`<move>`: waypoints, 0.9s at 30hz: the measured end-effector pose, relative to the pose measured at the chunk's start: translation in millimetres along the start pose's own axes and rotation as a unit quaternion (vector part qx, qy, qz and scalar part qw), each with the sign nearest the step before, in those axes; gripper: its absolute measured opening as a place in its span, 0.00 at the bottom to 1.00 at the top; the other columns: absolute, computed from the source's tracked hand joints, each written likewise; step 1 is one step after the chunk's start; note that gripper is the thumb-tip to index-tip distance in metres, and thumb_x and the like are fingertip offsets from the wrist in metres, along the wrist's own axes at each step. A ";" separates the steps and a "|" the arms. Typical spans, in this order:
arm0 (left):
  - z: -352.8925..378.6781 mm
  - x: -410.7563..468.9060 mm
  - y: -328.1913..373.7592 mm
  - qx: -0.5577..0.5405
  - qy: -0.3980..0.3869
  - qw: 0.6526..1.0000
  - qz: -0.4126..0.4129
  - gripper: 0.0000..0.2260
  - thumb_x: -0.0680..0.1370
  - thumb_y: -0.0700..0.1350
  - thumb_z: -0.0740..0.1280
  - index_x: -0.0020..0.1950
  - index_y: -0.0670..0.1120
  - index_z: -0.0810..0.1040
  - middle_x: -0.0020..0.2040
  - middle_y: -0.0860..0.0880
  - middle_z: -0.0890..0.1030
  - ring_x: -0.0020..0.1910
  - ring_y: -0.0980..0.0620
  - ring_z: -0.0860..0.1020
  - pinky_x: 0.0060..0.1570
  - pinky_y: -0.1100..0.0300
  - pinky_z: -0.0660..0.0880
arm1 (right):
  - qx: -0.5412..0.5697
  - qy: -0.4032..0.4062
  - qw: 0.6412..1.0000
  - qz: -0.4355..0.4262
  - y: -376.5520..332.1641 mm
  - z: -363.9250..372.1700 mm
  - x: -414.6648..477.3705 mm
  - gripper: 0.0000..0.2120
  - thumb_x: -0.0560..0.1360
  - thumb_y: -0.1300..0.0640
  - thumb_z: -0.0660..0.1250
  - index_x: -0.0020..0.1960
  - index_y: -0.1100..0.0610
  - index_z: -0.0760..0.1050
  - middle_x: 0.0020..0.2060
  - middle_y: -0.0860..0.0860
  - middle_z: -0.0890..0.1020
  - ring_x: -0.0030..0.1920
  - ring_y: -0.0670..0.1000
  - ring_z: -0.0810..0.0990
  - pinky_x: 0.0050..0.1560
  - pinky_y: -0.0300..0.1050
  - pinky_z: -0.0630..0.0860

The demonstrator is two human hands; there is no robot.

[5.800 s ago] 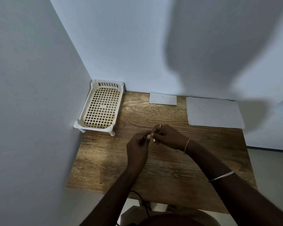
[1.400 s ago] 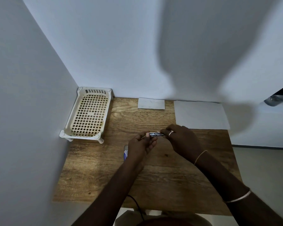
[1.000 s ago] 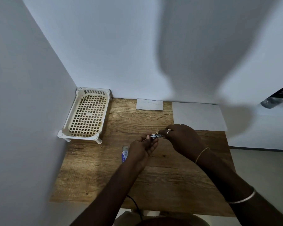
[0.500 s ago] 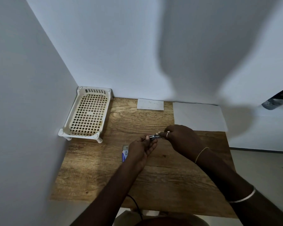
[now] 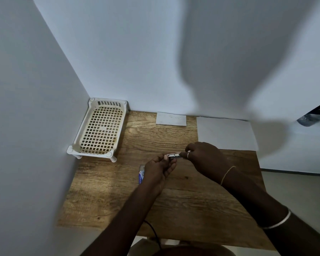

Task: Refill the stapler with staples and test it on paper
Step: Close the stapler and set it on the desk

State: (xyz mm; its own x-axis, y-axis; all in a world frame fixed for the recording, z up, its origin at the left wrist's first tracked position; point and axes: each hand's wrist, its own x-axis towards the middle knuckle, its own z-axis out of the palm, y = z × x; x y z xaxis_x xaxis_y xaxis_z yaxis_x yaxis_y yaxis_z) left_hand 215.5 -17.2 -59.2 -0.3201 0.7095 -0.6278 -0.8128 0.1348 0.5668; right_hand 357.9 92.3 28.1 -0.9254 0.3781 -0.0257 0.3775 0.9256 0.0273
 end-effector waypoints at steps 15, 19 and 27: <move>5.7 -13.8 9.4 0.106 0.015 0.991 0.081 0.09 0.82 0.36 0.66 0.62 0.38 0.79 0.50 0.42 0.88 0.47 0.48 0.87 0.44 0.60 0.83 | 0.259 0.035 0.955 0.144 16.8 -25.5 1.5 0.22 0.70 0.55 0.78 0.62 0.48 0.79 0.48 0.47 0.86 0.45 0.46 0.83 0.49 0.43 0.79; 13.0 -19.4 4.8 0.112 -0.013 0.990 0.083 0.10 0.83 0.36 0.65 0.64 0.37 0.79 0.55 0.37 0.86 0.51 0.46 0.87 0.49 0.58 0.84 | 0.268 0.040 0.954 0.130 3.8 -16.3 9.4 0.19 0.72 0.53 0.76 0.62 0.46 0.79 0.48 0.44 0.85 0.43 0.43 0.79 0.45 0.43 0.76; 4.4 -26.7 -3.7 0.112 -0.050 0.989 0.085 0.08 0.82 0.35 0.66 0.59 0.37 0.80 0.50 0.40 0.88 0.47 0.48 0.87 0.49 0.58 0.84 | 0.391 -0.010 0.908 0.151 -2.4 2.5 -2.5 0.13 0.70 0.55 0.78 0.54 0.46 0.86 0.44 0.43 0.86 0.45 0.41 0.82 0.45 0.39 0.77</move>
State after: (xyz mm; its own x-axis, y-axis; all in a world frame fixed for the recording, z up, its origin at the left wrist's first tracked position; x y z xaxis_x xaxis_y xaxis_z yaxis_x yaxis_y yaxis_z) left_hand 229.2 -33.5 -42.1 -0.3837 0.7988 -0.4634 -0.6195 0.1494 0.7706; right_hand 359.4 89.2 25.6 -0.7775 0.6099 -0.1534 0.5304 0.5049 -0.6810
